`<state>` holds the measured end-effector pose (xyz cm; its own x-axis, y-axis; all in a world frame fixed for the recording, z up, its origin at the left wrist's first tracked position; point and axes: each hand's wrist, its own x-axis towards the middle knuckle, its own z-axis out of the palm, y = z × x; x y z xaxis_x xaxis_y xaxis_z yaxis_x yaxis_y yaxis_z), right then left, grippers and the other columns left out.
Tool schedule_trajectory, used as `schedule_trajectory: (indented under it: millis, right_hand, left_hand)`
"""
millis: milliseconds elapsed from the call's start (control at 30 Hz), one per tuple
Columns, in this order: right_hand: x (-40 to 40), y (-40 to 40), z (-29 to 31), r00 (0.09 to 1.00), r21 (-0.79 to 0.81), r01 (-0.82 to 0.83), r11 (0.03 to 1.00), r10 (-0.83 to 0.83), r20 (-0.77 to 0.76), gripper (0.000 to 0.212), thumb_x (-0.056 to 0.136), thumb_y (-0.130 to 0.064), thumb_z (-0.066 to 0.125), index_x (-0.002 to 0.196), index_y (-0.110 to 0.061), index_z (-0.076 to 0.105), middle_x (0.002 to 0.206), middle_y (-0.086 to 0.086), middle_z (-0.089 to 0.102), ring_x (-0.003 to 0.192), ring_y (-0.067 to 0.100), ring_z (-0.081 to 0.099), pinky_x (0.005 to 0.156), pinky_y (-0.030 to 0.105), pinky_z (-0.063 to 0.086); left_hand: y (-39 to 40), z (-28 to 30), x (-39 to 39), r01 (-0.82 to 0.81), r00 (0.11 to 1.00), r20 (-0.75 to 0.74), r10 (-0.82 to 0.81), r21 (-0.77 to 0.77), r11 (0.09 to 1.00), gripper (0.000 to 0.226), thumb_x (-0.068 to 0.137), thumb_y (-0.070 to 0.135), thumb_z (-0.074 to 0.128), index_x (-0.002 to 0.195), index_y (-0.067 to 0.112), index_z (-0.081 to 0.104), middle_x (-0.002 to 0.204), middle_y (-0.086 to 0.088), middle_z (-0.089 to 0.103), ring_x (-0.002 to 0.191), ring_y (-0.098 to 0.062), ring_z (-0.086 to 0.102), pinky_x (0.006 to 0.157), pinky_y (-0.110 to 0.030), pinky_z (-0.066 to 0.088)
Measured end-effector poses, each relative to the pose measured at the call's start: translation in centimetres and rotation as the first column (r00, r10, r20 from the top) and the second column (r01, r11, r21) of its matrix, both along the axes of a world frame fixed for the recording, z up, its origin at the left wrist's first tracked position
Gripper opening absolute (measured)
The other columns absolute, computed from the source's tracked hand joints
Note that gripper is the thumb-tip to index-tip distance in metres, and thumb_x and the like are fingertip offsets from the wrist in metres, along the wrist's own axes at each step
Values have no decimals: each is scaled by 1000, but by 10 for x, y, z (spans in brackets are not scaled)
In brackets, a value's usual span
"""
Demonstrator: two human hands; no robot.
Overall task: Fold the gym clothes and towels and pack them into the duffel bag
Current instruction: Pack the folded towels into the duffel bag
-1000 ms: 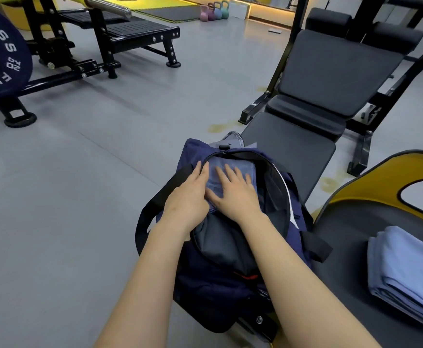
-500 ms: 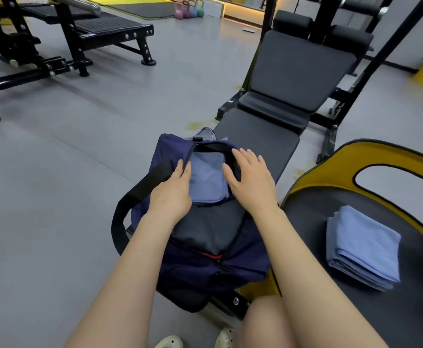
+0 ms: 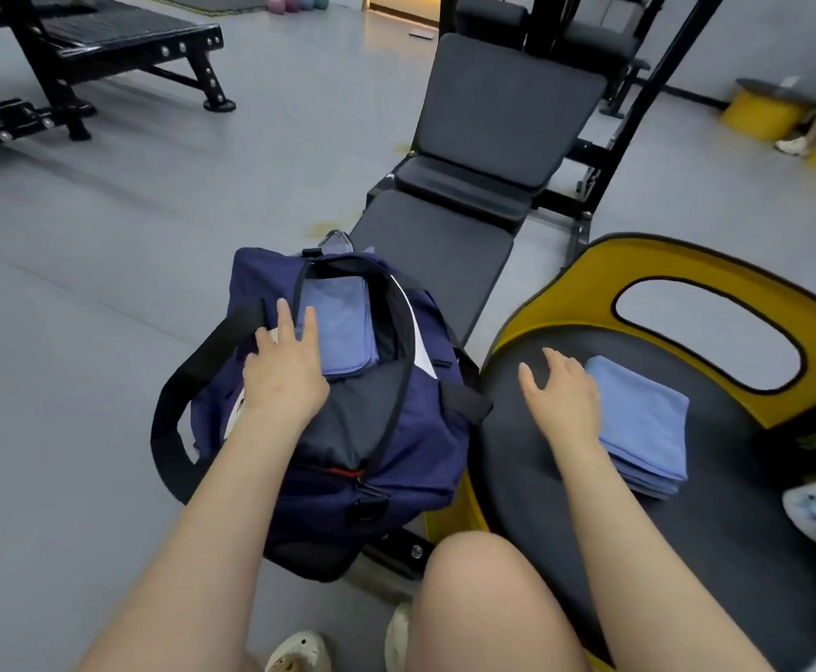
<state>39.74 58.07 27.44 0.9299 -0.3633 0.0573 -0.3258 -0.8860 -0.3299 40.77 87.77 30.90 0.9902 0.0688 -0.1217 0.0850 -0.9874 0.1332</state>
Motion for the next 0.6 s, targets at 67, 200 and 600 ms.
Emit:
schedule_trajectory:
  millis: [67, 200, 600]
  right_hand:
    - [-7, -9, -4, 999, 10, 39, 999, -39, -19, 55, 98, -42, 43, 143, -11, 40, 146, 8, 44, 137, 26, 34, 111, 42, 29]
    - [-21, -32, -9, 995, 17, 92, 996, -91, -48, 54, 97, -42, 43, 142, -12, 42, 143, 9, 47, 132, 28, 39, 107, 41, 34]
    - [-48, -130, -8, 971, 27, 233, 972, -231, -56, 54, 98, -41, 43, 145, -16, 38, 145, 6, 44, 132, 27, 39, 111, 41, 31]
  left_hand:
    - [-13, 4, -3, 1, 998, 58, -4, 56, 998, 73, 95, 16, 43, 152, 19, -3, 157, -12, -16, 144, -40, 4, 112, -47, 21]
    - [-52, 14, -5, 109, 975, 189, -116, 49, 993, 62, 99, 21, 33, 152, 18, 0, 158, -11, -12, 146, -31, -2, 116, -45, 11]
    - [-230, 2, -5, 506, 861, 154, -484, -174, 845, 53, 103, 25, 27, 152, 16, 9, 159, -5, 10, 142, -24, 21, 113, -39, 22]
